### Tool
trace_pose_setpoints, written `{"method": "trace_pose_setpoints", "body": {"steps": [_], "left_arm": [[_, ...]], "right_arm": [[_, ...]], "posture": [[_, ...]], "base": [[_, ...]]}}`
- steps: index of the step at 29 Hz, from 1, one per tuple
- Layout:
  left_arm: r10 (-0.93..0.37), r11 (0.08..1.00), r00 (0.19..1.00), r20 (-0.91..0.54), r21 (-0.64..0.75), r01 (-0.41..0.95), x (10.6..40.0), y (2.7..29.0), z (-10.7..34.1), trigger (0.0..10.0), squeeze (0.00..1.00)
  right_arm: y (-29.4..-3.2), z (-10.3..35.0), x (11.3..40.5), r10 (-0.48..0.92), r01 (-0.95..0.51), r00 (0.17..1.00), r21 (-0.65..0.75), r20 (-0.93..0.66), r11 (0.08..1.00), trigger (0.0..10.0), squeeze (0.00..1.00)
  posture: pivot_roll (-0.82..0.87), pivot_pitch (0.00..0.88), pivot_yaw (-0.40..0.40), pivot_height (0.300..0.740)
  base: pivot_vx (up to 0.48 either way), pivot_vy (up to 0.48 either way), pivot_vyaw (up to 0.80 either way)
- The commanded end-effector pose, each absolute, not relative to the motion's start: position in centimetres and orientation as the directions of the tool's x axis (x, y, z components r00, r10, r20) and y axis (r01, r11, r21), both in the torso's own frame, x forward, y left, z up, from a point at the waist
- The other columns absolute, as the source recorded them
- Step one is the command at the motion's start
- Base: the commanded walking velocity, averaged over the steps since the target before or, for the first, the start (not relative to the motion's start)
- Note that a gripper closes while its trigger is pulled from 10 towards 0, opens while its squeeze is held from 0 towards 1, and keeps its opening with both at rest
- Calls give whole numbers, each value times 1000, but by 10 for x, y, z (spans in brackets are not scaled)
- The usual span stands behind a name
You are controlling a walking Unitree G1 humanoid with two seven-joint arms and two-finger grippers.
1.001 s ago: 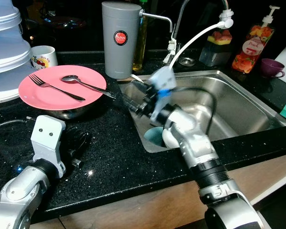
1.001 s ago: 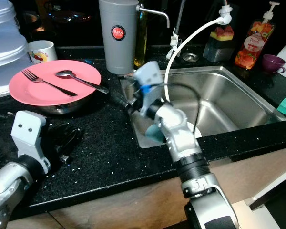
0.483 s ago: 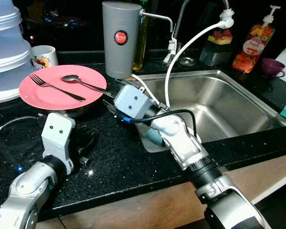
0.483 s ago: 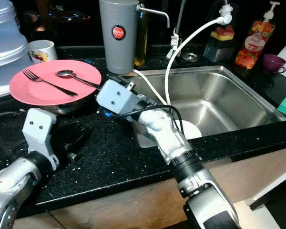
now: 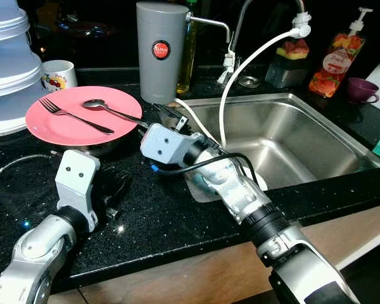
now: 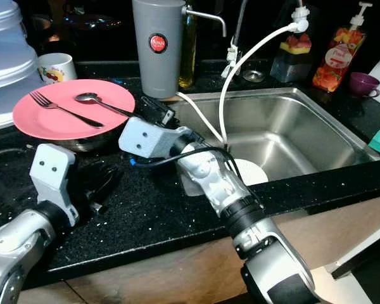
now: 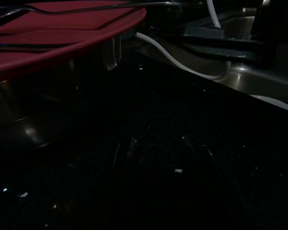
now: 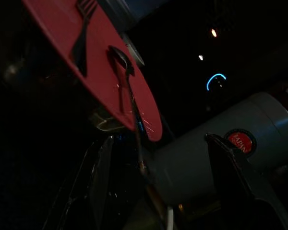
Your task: Kitchen organization
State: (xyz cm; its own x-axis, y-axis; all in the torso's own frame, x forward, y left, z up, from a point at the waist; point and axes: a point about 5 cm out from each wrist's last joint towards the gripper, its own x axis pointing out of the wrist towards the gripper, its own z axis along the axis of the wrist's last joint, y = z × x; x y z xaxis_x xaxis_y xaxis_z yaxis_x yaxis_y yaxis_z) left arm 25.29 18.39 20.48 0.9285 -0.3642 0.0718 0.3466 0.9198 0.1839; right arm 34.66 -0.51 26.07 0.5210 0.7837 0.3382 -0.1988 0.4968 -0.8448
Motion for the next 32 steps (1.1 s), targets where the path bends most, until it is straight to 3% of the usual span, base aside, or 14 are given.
{"method": "trace_pose_setpoints", "body": {"steps": [1,15,16,17,18,23,24,25,32], "left_arm": [[-360,921,932,38,177,348,251,184,197,10000,0],[-351,924,936,42,180,338,250,186,197,10000,0],[-350,924,936,41,180,338,250,187,197,10000,0],[-350,924,936,41,180,338,250,187,197,10000,0],[-349,924,936,41,181,336,250,187,197,10000,0],[-347,925,937,41,182,334,250,188,197,10000,0],[-346,925,937,41,182,334,250,188,197,10000,0],[-346,925,937,41,182,333,250,188,197,10000,0],[-344,925,938,41,183,332,250,188,198,10000,0]], "right_arm": [[-3,262,346,792,-178,507,-858,339,481,10000,0],[-2,259,350,785,-113,514,-880,346,462,10000,0],[-1,258,350,785,-111,514,-881,345,460,5961,0],[-1,258,350,785,-111,514,-881,345,460,5961,0],[-1,257,351,785,-106,518,-885,339,452,118,0],[-1,257,352,784,-100,519,-887,339,450,0,0],[-1,257,352,784,-98,519,-888,339,449,549,0],[-1,257,352,784,-97,519,-888,340,449,1804,0],[-1,257,353,785,-91,519,-891,339,445,2627,0]], "posture": [[16,75,-78,740],[23,63,-83,740],[23,64,-83,740],[23,64,-83,740],[24,67,-83,740],[24,71,-83,740],[24,74,-83,740],[24,74,-83,740],[25,76,-81,740]], "base": [[0,0,0],[0,0,0],[0,0,0],[0,0,0],[0,0,0],[0,0,0],[0,0,0],[0,0,0],[0,0,0]]}}
